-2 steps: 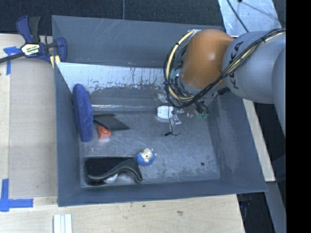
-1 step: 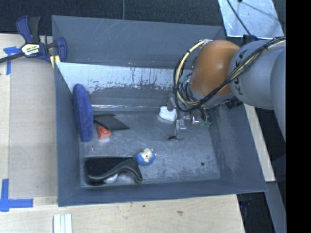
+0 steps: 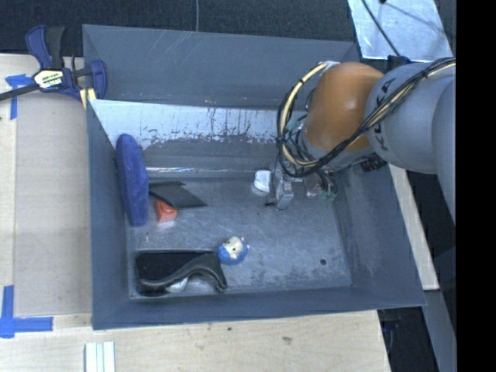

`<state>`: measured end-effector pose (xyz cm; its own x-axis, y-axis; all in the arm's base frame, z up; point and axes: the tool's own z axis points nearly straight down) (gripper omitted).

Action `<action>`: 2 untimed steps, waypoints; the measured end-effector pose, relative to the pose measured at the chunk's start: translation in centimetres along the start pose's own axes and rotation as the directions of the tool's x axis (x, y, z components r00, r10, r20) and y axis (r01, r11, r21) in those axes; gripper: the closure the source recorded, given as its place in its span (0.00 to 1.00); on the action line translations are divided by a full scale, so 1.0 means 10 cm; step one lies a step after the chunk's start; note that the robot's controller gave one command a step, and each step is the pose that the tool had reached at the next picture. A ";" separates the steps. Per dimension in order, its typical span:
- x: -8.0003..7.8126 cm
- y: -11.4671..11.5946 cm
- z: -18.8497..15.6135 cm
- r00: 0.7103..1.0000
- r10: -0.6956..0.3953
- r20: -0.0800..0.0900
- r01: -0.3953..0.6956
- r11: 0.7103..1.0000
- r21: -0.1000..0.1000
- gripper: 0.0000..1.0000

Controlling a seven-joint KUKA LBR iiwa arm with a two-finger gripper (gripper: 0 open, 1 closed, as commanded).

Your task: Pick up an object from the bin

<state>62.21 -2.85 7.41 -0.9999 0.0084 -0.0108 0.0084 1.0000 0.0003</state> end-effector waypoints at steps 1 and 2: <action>0.45 -0.29 -1.12 1.000 0.009 0.000 -0.009 1.000 0.002 1.00; 0.46 -0.27 -1.07 1.000 0.008 -0.007 -0.008 1.000 0.001 0.00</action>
Offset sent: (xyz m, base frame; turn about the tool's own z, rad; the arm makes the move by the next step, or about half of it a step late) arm -0.0482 -0.0261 0.1062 0.0055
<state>57.48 -5.54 18.07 -0.9999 0.0159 -0.0034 0.0159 0.9999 -0.0003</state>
